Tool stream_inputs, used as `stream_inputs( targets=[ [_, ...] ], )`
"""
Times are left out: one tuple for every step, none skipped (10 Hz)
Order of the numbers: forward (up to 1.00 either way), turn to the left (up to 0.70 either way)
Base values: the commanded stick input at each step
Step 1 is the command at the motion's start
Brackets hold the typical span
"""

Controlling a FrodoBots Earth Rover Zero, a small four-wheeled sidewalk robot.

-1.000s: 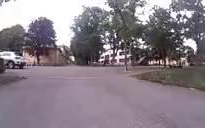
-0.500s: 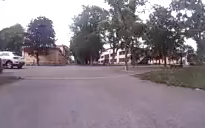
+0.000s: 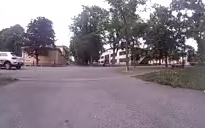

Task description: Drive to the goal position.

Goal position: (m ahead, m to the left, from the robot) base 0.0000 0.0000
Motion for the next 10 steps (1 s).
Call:
stream_inputs(
  targets=[
    [0.00, 0.00],
    [0.01, 0.00],
    [0.08, 0.00],
    [0.16, 0.00],
    [0.23, 0.00],
    [0.31, 0.00],
    [0.38, 0.00],
    [0.45, 0.00],
    [0.45, 0.00],
    [0.45, 0.00]
  ],
)
